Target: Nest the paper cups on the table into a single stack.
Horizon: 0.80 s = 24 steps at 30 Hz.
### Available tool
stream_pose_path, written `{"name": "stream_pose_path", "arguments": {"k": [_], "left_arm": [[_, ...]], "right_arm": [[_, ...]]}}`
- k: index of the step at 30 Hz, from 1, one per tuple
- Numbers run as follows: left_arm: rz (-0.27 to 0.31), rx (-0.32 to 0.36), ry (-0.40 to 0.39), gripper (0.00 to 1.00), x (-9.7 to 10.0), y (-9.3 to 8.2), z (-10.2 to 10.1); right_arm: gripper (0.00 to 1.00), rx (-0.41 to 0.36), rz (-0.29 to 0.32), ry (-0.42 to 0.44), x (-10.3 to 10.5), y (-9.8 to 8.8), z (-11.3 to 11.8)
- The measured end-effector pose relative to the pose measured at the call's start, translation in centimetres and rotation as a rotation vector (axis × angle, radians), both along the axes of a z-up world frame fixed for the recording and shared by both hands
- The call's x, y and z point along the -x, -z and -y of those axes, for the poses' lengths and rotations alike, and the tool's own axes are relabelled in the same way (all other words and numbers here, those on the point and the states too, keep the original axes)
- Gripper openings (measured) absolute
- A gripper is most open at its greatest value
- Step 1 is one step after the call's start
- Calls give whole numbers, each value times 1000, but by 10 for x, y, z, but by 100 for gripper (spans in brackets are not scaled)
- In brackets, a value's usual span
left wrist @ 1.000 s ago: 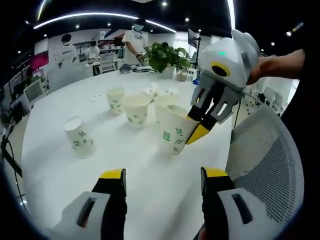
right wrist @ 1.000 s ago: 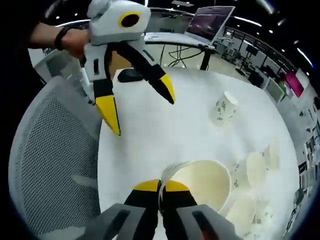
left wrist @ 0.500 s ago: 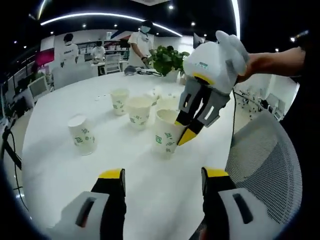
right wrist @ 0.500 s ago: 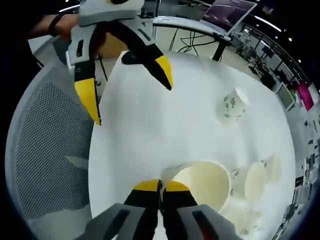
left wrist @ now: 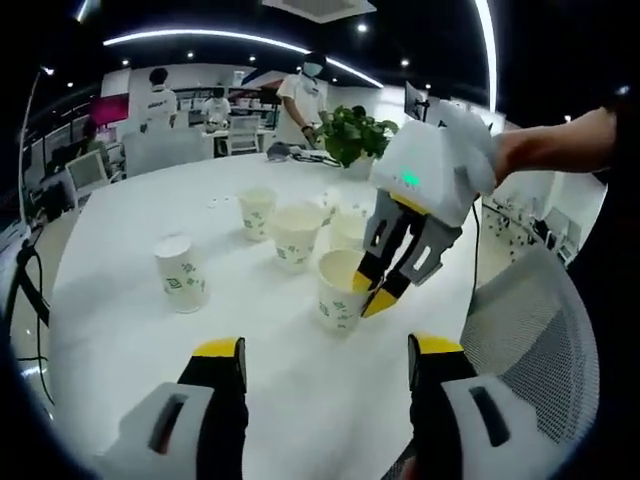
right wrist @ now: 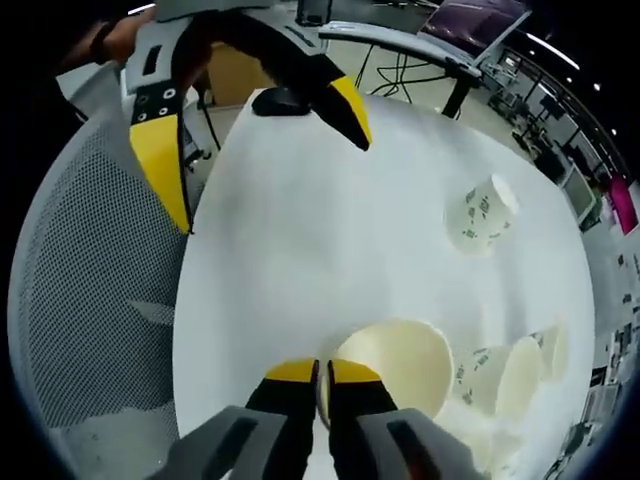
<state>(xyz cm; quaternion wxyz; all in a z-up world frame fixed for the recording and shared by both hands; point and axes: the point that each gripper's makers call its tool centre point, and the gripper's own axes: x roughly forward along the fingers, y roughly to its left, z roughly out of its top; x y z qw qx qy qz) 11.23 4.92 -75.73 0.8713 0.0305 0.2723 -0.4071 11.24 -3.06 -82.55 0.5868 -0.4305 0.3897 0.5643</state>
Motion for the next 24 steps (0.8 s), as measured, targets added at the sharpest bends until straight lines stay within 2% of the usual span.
{"name": "stream_pose_path", "arguments": {"k": [7,16,21,24], "left_arm": [[7,18,-51,64,1,-12,-1],[-2,23,-95,66,5,-11,-7],[-2,22,-102,68,7,-12,-7],[5,28,-104,69,5,-13,-6]], "right_arm": [[7,0,-16,-6,3,0,0],[25,-58,-26,39,2,-17,2],[27,-111,-45,55,4,-28,-1],[31,-126,-35,56,3,-33,1]]}}
